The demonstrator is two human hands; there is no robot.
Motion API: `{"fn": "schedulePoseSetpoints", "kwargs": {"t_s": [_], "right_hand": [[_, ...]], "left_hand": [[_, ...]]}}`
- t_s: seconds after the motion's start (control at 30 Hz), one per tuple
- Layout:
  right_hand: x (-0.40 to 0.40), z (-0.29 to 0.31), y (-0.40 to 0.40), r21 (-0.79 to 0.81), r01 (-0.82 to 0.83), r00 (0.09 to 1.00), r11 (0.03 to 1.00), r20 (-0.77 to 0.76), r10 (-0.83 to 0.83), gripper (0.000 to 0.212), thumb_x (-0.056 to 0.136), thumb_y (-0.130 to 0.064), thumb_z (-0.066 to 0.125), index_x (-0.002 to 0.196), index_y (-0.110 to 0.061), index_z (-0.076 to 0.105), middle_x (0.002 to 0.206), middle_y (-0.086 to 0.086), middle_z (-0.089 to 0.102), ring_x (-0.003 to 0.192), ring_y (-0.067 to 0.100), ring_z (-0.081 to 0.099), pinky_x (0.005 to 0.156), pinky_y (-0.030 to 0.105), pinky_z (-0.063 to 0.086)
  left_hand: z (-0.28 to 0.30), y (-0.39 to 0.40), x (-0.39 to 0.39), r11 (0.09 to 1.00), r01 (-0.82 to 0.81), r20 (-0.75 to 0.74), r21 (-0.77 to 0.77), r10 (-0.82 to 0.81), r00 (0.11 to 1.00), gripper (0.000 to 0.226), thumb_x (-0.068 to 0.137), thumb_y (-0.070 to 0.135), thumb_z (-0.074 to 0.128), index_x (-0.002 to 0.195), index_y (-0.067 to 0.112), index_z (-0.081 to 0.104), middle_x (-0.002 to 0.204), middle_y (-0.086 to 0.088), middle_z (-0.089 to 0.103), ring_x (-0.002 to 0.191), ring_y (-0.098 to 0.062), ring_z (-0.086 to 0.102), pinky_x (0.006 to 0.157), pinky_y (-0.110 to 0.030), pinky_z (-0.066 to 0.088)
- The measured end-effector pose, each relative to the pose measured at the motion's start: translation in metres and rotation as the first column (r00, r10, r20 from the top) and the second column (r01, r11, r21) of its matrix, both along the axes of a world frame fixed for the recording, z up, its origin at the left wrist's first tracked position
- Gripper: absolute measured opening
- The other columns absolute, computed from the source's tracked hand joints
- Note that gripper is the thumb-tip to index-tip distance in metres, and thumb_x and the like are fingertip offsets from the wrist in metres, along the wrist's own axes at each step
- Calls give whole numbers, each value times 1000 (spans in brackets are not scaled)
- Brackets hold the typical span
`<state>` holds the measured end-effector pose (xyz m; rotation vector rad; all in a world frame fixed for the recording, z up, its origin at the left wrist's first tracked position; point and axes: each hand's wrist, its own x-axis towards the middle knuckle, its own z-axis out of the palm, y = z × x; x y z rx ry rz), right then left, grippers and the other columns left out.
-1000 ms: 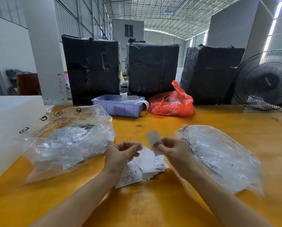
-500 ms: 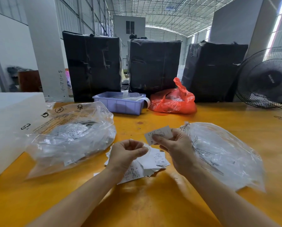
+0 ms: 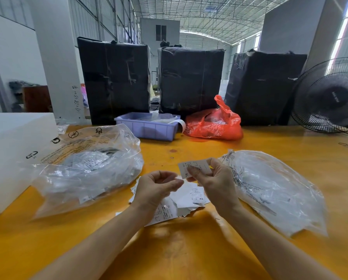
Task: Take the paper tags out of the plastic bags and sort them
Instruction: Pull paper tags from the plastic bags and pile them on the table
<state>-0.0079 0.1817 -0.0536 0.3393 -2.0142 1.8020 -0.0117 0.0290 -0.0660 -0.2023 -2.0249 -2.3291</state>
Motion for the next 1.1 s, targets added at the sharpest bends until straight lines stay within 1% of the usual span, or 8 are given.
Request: {"fn": "schedulePoseSetpoints", "kwargs": {"t_s": [0.13,0.3,0.6,0.7,0.8,0.93,1.03,1.1], "right_hand": [[-1,-1,-1,9,7,1000,1000,-2,-7,17,81,-14,72,90,-6,61,77,4,72,64,13,70,56,17,50],[-1,-2,-1,3,1,1000,1000,-3,-1,16,81,-14,72,90,-7,60,75,0,72,65,13,70,57,17,51],[-2,-3,-1,-4,23,1000,1000,-13,-24,18,82,-17,71,92,-7,60,76,2,72,65,11,70,55,15,50],[-2,-3,-1,9,21,1000,1000,-23,-20,19,82,-15,71,92,-4,59,77,3,72,64,12,70,56,17,51],[-1,-3,-2,19,17,999,1000,-31,-16,18,82,-14,71,91,-4,59,78,4,71,66,15,70,62,26,56],[0,-3,-3,18,20,999,1000,-45,-19,14,81,-14,71,86,-8,59,74,2,71,65,14,69,61,24,55],[-1,-3,-2,31,36,998,999,-48,-34,15,81,-15,72,87,-9,59,74,1,71,66,13,70,63,27,57],[-1,-3,-2,49,47,998,998,-50,-44,16,81,-17,71,87,-10,58,74,0,71,66,12,70,64,29,57]], "left_hand": [[1,-1,-1,997,1,39,74,-4,999,42,49,16,79,88,11,66,75,-1,73,69,-13,63,66,-26,42],[3,-2,-2,987,14,72,162,-26,997,45,47,11,78,89,9,64,75,-5,74,73,-16,64,67,-27,43],[2,-1,0,990,35,58,137,-43,997,46,49,12,79,92,8,64,79,-8,74,79,-21,62,68,-28,45],[2,-1,0,990,36,62,140,-45,997,46,49,12,79,92,8,64,78,-8,74,76,-20,61,64,-27,43],[2,0,0,987,35,75,155,-47,996,45,49,10,79,92,7,64,75,-7,73,72,-18,60,62,-26,43],[2,0,0,982,59,85,177,-75,994,46,48,8,79,92,5,64,71,-7,73,66,-16,62,62,-26,42],[3,0,0,987,70,79,146,-82,993,44,50,9,79,91,6,64,69,-4,72,58,-10,63,57,-23,42],[3,0,-1,988,69,76,139,-80,994,43,51,8,78,92,6,63,69,-5,72,58,-10,62,55,-22,43]]}}
